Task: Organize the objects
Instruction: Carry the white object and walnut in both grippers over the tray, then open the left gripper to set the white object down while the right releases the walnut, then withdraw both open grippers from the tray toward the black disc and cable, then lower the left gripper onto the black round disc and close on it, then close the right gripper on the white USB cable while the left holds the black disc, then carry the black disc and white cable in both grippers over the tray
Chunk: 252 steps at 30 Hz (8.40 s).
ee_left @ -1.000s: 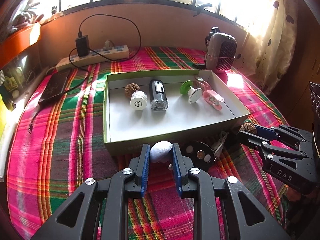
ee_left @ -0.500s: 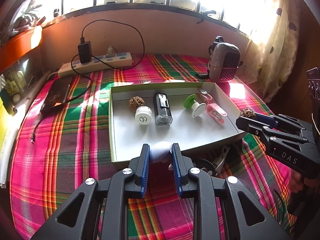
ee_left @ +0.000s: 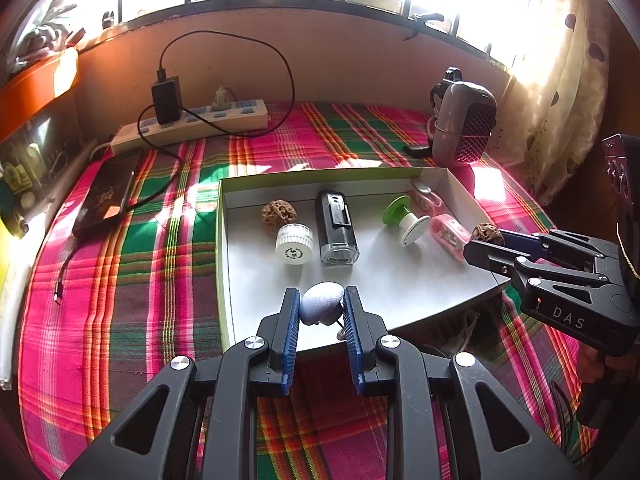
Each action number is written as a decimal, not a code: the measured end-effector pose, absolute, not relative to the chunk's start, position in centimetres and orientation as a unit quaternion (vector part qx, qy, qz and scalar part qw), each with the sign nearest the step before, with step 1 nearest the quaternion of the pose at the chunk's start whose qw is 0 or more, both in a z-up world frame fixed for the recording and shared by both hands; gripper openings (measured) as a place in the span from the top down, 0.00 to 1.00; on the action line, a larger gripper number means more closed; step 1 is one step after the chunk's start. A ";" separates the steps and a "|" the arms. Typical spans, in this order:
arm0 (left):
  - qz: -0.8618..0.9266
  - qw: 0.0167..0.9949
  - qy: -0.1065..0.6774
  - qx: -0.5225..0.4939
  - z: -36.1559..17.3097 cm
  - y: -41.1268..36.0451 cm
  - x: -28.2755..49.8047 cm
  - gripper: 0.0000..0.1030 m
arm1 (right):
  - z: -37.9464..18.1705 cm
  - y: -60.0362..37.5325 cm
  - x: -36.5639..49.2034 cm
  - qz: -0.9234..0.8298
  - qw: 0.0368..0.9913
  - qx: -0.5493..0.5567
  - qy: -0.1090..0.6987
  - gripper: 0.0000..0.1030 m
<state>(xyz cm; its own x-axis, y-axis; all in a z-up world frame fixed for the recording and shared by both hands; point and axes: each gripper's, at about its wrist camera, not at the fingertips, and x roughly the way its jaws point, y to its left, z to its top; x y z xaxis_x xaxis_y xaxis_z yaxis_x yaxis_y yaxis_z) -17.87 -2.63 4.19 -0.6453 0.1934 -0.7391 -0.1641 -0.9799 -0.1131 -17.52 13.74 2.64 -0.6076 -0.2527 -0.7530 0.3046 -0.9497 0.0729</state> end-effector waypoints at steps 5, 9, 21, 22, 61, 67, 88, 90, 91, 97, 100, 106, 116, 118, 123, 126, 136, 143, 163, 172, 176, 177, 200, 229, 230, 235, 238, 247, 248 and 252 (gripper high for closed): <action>0.904 0.097 -0.017 -0.416 3.7 -2.6 -18.6 0.81 | 1.9 13.7 -18.4 -0.888 0.163 0.429 0.027 0.70; 0.902 0.093 -0.014 -0.421 3.3 -2.6 -19.2 0.81 | 1.6 13.6 -18.8 -0.887 0.163 0.431 0.032 0.70; 0.896 0.088 -0.012 -0.435 2.1 -2.4 -20.1 0.81 | 1.9 13.3 -18.3 -0.886 0.176 0.426 0.039 0.70; 0.895 0.088 -0.012 -0.436 2.0 -2.5 -20.1 0.81 | 1.9 13.2 -18.3 -0.886 0.178 0.426 0.039 0.70; 0.897 0.072 0.004 -0.437 1.6 -2.3 -21.0 0.80 | 0.0 12.6 -19.5 -0.889 0.127 0.431 0.092 0.70; 0.897 0.071 0.004 -0.437 1.6 -2.3 -21.1 0.80 | 0.0 12.6 -19.5 -0.889 0.125 0.431 0.092 0.70; 0.898 0.073 -0.003 -0.434 1.8 -2.4 -20.8 0.75 | 0.2 12.8 -19.1 -0.893 0.122 0.427 0.078 0.63; 0.898 0.077 -0.005 -0.433 2.0 -2.5 -20.6 0.73 | 0.3 12.8 -19.0 -0.894 0.123 0.425 0.075 0.62; 0.899 0.078 -0.005 -0.431 2.1 -2.4 -20.4 0.73 | 0.4 12.9 -19.0 -0.894 0.123 0.425 0.074 0.62; 0.902 0.086 -0.005 -0.423 2.8 -2.1 -19.6 0.73 | 0.7 12.8 -18.5 -0.897 0.124 0.419 0.069 0.62; 0.904 0.089 -0.006 -0.418 3.2 -2.0 -19.1 0.73 | 1.0 12.8 -18.0 -0.899 0.123 0.416 0.066 0.62; 0.908 0.097 -0.017 -0.406 4.2 -2.3 -17.9 0.73 | 1.8 13.0 -16.9 -0.905 0.119 0.405 0.056 0.59; 0.899 0.138 -0.053 -0.411 4.3 -2.6 -15.7 0.72 | 2.9 13.9 -14.2 -0.914 0.114 0.387 0.031 0.59; 0.895 0.150 -0.062 -0.415 4.1 -2.5 -15.3 0.71 | 3.1 14.2 -13.6 -0.916 0.115 0.384 0.024 0.59; 0.887 0.168 -0.067 -0.425 3.7 -1.5 -14.8 0.68 | 3.3 14.8 -12.3 -0.919 0.110 0.379 0.020 0.59; 0.883 0.175 -0.063 -0.430 3.4 -0.9 -14.7 0.67 | 3.1 15.2 -11.8 -0.918 0.110 0.381 0.015 0.59; 0.871 0.176 -0.060 -0.455 2.1 0.2 -15.2 0.65 | 2.4 16.1 -10.8 -0.916 0.111 0.385 0.000 0.59; 0.864 0.169 -0.061 -0.469 1.3 0.8 -15.6 0.65 | 2.0 16.4 -10.6 -0.914 0.115 0.389 -0.005 0.59; 0.869 0.149 -0.070 -0.467 1.2 1.1 -16.0 0.73 | 0.7 15.9 -10.8 -0.905 0.118 0.408 0.001 0.59; 0.875 0.134 -0.069 -0.461 1.2 -0.3 -15.2 0.73 | 0.7 14.0 -10.7 -0.897 0.132 0.423 0.003 0.59; 0.876 0.132 -0.074 -0.459 1.1 -1.1 -14.8 0.73 | 0.5 12.9 -11.0 -0.893 0.121 0.433 -0.006 0.59; 0.876 0.133 -0.075 -0.458 1.1 -1.2 -14.7 0.73 | 0.5 12.7 -11.1 -0.892 0.117 0.436 -0.011 0.59; 0.878 0.154 -0.085 -0.445 0.9 -2.1 -14.2 0.73 | 0.1 11.5 -11.4 -0.888 0.040 0.457 -0.016 0.48; 0.879 0.153 -0.082 -0.444 0.9 -1.9 -14.1 0.73 | -0.7 13.2 -10.4 -0.891 0.026 0.454 0.012 0.48; 0.879 0.153 -0.082 -0.444 0.9 -1.9 -14.1 0.73 | -0.7 13.3 -10.3 -0.891 0.026 0.452 0.013 0.48; 0.881 0.151 -0.077 -0.442 1.0 -1.9 -14.0 0.73 | -0.8 13.4 -10.0 -0.896 0.029 0.444 0.016 0.59; 0.883 0.149 -0.068 -0.440 1.0 -1.8 -14.0 0.73 | -0.8 13.1 -9.8 -0.898 0.034 0.439 0.019 0.66; 0.886 0.144 -0.057 -0.437 0.9 -1.5 -13.9 0.74 | -0.8 13.2 -9.4 -0.901 0.050 0.431 0.016 0.79; 0.886 0.144 -0.057 -0.437 0.9 -1.5 -13.9 0.74 | -0.8 13.2 -9.4 -0.901 0.050 0.431 0.016 0.80; 0.886 0.144 -0.056 -0.437 0.9 -1.5 -13.9 0.75 | -0.8 13.2 -9.3 -0.901 0.051 0.431 0.015 0.80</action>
